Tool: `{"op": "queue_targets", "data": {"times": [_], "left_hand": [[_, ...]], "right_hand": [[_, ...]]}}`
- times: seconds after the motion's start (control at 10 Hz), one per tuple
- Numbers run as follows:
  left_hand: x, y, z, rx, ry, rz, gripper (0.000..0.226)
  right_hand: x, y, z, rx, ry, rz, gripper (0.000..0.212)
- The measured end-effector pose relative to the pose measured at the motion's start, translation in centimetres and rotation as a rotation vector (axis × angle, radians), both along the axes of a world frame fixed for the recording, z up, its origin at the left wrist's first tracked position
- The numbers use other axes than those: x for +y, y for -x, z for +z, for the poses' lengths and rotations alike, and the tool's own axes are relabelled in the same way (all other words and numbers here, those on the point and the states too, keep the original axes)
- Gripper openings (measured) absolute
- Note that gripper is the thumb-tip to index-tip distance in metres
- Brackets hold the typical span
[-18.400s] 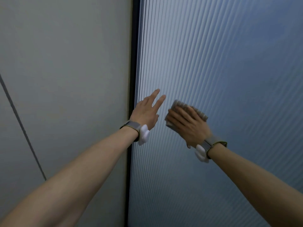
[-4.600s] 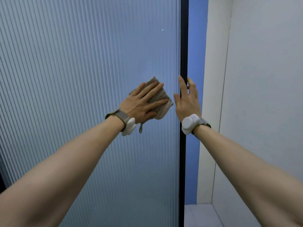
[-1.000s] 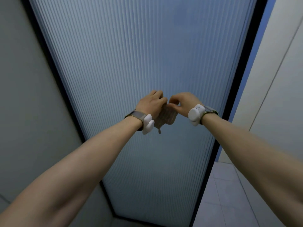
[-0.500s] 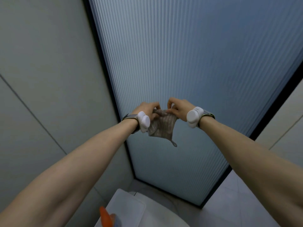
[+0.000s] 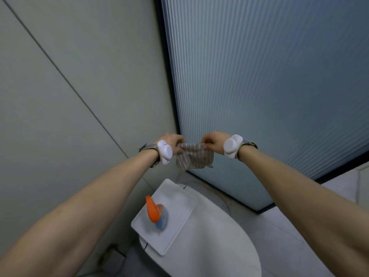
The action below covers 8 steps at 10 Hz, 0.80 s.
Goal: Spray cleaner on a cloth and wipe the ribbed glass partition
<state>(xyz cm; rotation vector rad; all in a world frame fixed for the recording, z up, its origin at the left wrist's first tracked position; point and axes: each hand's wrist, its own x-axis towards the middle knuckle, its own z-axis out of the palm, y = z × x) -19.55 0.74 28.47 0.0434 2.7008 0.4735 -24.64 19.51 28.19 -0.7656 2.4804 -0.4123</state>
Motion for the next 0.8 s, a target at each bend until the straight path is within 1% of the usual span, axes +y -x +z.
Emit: {"op": "queue_targets", "data": {"times": [0.2,0.4,0.5,0.6,0.7,0.8], "left_hand": [[-3.1,-2.6,-6.8,-0.159,0.051,0.064,0.03],[-5.7,-3.4,-11.0,-0.272,0.066,0.122,0.033],[-7.0,-3.2,-12.6,-0.273,0.057,0.134,0.034],[-7.9,-2.9,-15.3,-0.361,0.067,0.15,0.038],[-8.7,-3.0,-17.5,-0.498,0.172,0.128,0.049],[-9.9,-3.1,-17.6,-0.541,0.247,0.116,0.05]], "right_hand": [[-4.5,-1.8,-8.6,-0.131,-0.054,0.038,0.026],[-7.4,-3.1,-13.9,-0.244,-0.091,0.052,0.026],[-8.2,-3.2,-15.6,-0.3,-0.049,0.002,0.026],[-9.3,-3.4,-18.5,-0.434,-0.05,-0.065,0.027],[-9.8,-3.5,-21.1,-0.392,-0.173,-0.044,0.037],[-10.1,-3.0,-22.1,-0.298,-0.317,0.031,0.05]]}}
